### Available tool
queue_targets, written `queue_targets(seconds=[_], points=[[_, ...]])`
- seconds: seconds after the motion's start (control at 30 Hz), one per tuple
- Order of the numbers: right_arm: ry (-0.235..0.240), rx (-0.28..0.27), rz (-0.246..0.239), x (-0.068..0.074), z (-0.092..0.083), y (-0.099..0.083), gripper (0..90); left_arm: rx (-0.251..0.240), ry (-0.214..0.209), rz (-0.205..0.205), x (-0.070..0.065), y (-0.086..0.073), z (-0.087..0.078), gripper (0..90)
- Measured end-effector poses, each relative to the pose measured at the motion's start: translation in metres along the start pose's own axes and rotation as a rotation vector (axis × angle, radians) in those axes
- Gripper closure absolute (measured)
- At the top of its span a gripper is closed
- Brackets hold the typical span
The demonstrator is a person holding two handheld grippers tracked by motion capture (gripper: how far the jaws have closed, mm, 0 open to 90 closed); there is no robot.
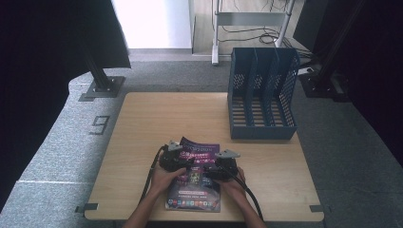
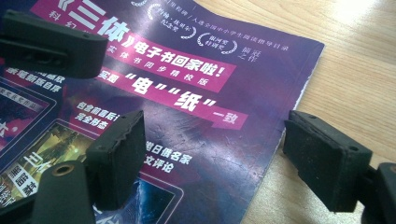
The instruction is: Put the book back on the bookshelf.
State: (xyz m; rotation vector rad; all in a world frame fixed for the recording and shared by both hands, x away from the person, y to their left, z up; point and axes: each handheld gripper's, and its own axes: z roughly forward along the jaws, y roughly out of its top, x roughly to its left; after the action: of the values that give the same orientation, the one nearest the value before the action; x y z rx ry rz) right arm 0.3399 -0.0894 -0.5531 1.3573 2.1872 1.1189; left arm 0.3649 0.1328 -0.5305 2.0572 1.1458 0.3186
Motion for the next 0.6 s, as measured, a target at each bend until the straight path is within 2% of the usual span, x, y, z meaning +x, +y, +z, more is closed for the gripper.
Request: queue_targets(seconds=[0.17,0.3,0.33,0.47,0.6], points=[[0.0,-0.001,0.001,0.0,-0.0002,-0.0002,21.0,-0.004,0.026,-0.003,0.0034,0.0015,-0.0007,37.6],[0.0,-0.001,0.002,0.0,-0.0005,-0.0004,21.2,-0.008,0.056,0.028,0.001,0.0001,0.0009,41.7],[0.0,-0.001,0.002,0.0001,-0.0005,-0.0004,21.3,-0.012,0.058,0.032,0.0016,0.0,0.0008,45.0],[0.0,-0.001,0.002,0.0001,-0.0005,-0.0004,21.3,-0.023,0.022,0.027,0.0036,-0.0033,0.0005,52.7],[-0.001,-0.001,0.003,0.0001,-0.0006,-0.0005,21.4,-0.024,0.013,0.025,0.0035,-0.0066,0.0038,57.4]])
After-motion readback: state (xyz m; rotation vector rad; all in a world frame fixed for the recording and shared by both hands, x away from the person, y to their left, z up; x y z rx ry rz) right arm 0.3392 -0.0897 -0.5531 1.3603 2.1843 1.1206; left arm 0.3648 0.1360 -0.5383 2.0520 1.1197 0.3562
